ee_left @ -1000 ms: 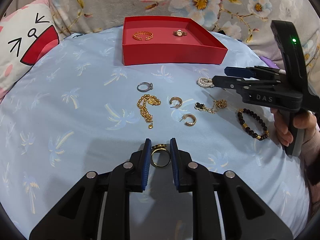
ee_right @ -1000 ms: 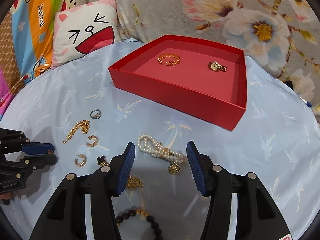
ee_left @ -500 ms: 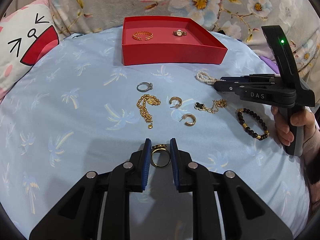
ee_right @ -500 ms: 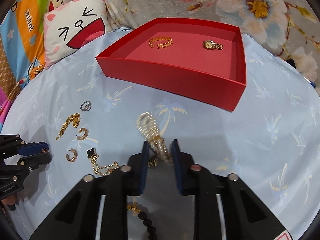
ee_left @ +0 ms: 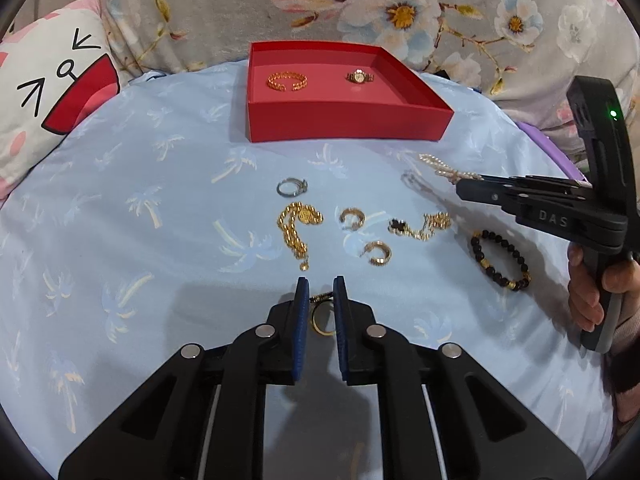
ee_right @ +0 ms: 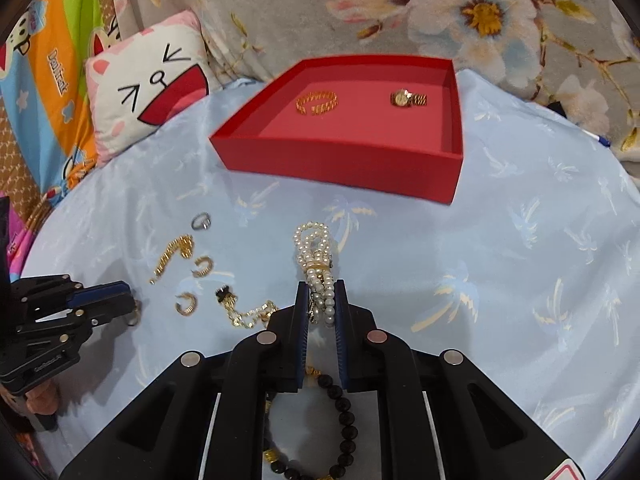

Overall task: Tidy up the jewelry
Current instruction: 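Carry the ring in the left tool into the tray while the right tool drops the pearls there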

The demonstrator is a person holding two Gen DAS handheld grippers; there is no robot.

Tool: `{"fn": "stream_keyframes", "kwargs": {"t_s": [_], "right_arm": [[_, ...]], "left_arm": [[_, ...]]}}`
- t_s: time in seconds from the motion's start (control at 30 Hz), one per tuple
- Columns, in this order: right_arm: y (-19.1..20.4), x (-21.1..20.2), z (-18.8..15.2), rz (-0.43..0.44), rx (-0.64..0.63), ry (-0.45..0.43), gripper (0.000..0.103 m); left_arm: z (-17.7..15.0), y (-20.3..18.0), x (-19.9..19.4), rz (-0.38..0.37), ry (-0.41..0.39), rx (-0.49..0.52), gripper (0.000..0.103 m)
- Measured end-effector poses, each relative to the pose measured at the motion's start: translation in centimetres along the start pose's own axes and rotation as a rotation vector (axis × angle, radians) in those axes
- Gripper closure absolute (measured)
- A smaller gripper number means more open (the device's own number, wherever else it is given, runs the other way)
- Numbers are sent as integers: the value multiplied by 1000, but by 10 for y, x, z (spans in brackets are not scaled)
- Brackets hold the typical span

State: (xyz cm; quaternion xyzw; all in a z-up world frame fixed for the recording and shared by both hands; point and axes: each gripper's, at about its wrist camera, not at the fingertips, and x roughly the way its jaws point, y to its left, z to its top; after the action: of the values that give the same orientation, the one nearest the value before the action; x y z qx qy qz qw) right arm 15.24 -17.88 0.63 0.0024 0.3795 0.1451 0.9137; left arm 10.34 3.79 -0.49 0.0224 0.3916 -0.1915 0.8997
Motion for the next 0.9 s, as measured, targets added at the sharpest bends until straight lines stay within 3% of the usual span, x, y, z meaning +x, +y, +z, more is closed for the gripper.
{"fn": "stream_keyframes", "kwargs": {"t_s": [0.2, 0.47, 0.67, 0.9], "right_arm": [[-13, -21, 33, -25, 40, -73, 92], [-36, -14, 92, -60, 87, -113, 92], [-56, 33, 127, -106, 132, -52, 92], [-70, 83, 149, -127, 178, 21, 92]], "left_arm": [[43, 7, -8, 8, -47, 20, 91], [132, 6, -10, 54, -170, 58, 91], [184, 6, 49, -1, -104, 14, 91], [205, 18, 121, 20, -7, -27, 91]]}}
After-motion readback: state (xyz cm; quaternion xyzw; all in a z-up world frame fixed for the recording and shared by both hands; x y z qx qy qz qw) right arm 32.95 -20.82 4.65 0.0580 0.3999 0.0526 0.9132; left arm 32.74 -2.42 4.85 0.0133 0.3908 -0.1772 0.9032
